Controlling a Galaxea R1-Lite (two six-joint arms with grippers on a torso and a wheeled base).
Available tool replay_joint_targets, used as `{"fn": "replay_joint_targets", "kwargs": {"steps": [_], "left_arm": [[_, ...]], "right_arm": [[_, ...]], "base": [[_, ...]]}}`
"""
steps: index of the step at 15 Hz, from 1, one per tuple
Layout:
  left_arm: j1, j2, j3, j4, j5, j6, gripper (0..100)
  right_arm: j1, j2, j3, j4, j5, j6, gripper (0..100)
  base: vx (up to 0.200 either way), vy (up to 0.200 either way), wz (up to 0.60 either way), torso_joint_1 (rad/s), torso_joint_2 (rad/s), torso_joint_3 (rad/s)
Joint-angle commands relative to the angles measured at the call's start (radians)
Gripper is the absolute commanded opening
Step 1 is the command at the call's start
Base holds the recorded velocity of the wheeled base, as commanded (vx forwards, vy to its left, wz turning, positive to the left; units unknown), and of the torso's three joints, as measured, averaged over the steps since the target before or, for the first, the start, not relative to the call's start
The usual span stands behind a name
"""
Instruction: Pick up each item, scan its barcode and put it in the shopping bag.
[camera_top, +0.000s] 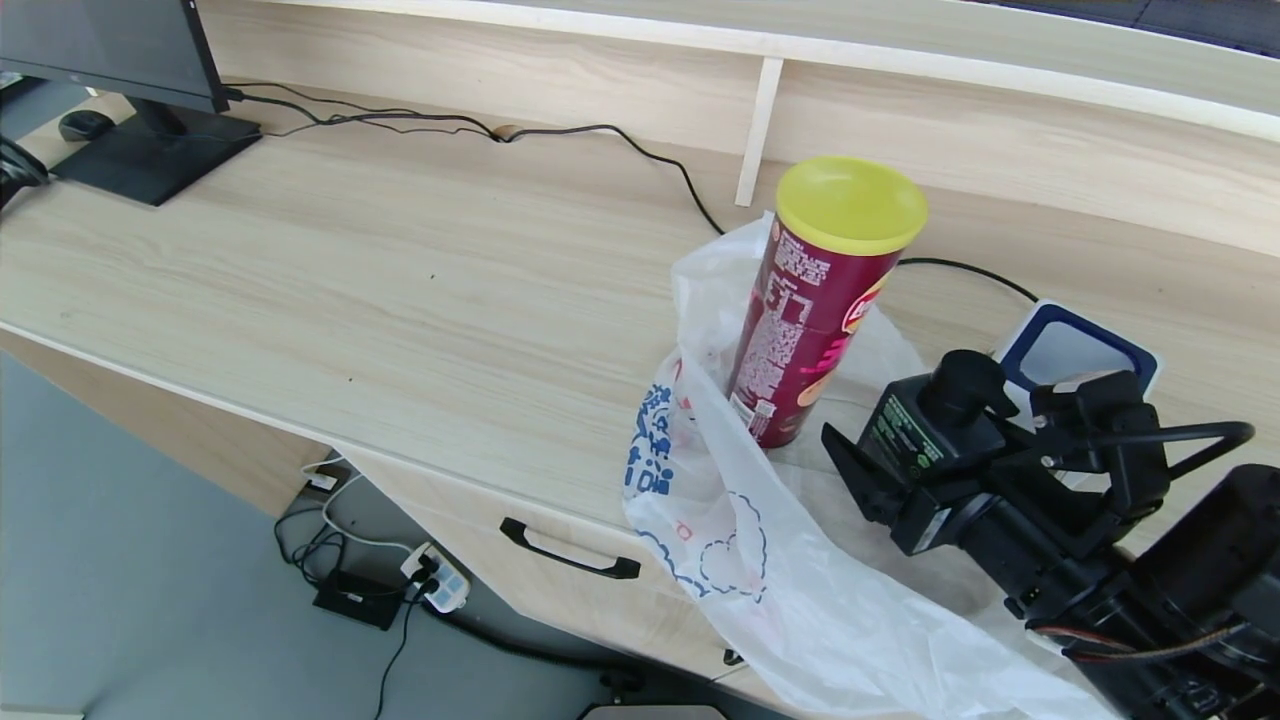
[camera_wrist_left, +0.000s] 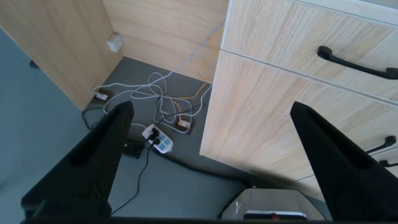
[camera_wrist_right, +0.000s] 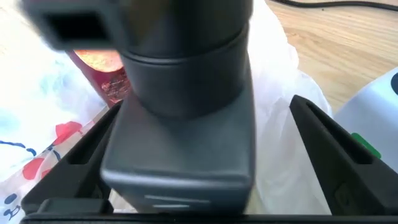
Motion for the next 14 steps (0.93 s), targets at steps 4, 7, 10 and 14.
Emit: {"fn": "replay_joint_targets", "kwargs": {"steps": [4,7,10,14], "left_arm": [[0.000,0.000,0.000,0.000,0.000,0.000,100],[0.000,0.000,0.000,0.000,0.000,0.000,100],[0.000,0.000,0.000,-0.001,0.000,0.000,100],[0.000,0.000,0.000,0.000,0.000,0.000,100]], "right_arm": [[0.091,-0.063,0.082,-0.001,0.000,-0.025,100],[0.108,-0.092,0.100,-0.001,0.000,-0.039,100],[0.109,-0.112,0.063,-0.001,0.002,-0.046,100],[0.109,-0.161,0.075,-0.001,0.003,-0.063,100]], "base": [[0.000,0.000,0.00,0.000,0.00,0.000],[0.000,0.000,0.00,0.000,0.00,0.000],[0.000,0.000,0.00,0.000,0.00,0.000],[0.000,0.000,0.00,0.000,0.00,0.000]]}}
